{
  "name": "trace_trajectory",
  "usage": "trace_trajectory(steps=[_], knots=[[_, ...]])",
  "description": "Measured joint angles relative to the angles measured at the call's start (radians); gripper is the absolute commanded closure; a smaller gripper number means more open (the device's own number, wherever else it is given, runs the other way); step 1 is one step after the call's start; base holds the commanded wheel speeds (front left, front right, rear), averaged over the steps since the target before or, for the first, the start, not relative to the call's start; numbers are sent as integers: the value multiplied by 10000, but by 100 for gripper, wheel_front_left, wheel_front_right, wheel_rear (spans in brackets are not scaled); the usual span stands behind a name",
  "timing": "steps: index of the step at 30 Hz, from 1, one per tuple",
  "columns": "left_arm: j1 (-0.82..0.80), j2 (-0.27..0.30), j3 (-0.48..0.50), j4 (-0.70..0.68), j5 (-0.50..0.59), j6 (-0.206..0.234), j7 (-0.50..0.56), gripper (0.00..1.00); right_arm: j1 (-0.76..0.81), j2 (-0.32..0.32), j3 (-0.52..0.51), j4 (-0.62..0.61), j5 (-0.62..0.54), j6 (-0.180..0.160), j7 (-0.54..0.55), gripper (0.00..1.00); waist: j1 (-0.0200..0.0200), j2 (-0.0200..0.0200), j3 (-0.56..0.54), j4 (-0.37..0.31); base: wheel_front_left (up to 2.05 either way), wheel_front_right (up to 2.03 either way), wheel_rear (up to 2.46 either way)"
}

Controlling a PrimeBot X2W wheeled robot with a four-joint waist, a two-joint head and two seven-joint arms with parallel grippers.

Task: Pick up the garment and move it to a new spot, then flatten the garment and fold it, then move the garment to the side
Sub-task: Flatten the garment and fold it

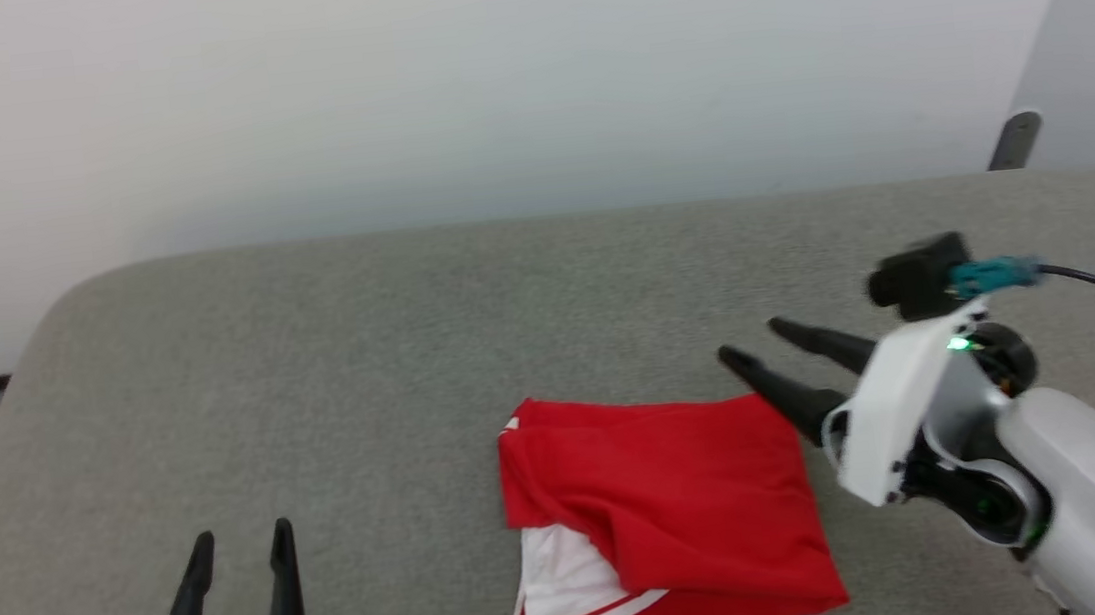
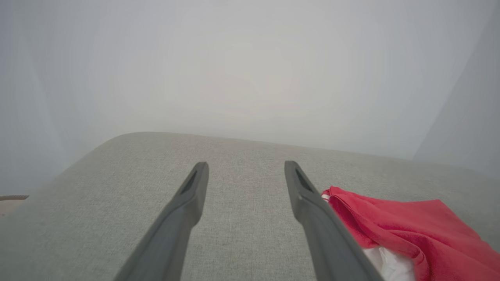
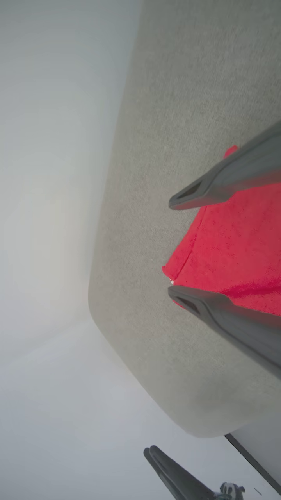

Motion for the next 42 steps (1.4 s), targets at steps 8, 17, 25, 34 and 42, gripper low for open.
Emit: trace_trajectory(steps=[8, 17, 25, 34, 42], knots=[[520, 127, 165, -205, 92, 132, 0, 0, 1113, -865, -629, -370, -313, 0, -1843, 0, 0, 0, -250, -711, 0, 0, 0], [870, 215, 330, -282, 104, 128, 0, 0, 2429, -1308, -1624, -428, -872, 0, -3429, 0, 0, 0, -493, -1248, 0, 0, 0], [1073, 184, 602, -387, 282, 113, 0, 0, 3441, -1390, -2646, -451, -1774, 0, -4380, 0, 0, 0, -568, -1459, 0, 0, 0], [1260, 94, 1053, -516, 558, 8, 0, 0, 4689, -959, -4157, -807, -2619, 0, -4686, 0, 0, 0, -552, -1402, 0, 0, 0], [1267, 6, 1200, -470, 828, -115, 0, 0, 5344, -650, -4836, -1131, -3058, 0, -4686, 0, 0, 1, -503, -1360, 0, 0, 0]])
